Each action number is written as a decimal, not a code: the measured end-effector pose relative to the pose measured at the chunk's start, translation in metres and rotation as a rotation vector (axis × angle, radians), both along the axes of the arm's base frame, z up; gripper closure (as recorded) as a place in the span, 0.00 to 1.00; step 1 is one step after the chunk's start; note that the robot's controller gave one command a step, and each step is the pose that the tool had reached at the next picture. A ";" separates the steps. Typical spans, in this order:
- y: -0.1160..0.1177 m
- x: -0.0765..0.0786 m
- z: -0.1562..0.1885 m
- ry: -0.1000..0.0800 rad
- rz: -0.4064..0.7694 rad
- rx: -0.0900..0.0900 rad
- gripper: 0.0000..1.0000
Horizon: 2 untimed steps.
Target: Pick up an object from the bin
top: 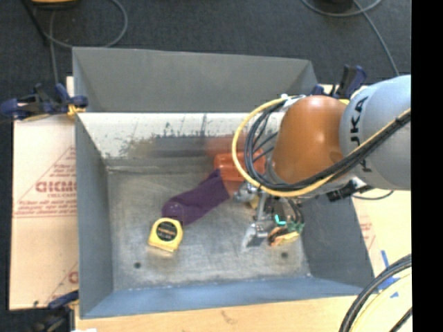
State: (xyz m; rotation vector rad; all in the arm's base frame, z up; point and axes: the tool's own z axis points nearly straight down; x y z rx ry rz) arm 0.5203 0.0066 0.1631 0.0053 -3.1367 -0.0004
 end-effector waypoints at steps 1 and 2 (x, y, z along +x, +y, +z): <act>0.000 0.002 0.004 -0.008 0.000 0.000 0.00; 0.022 0.004 0.009 -0.008 -0.104 -0.002 0.00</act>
Offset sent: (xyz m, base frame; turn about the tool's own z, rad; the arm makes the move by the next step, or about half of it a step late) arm 0.0066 0.0607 0.0149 0.2148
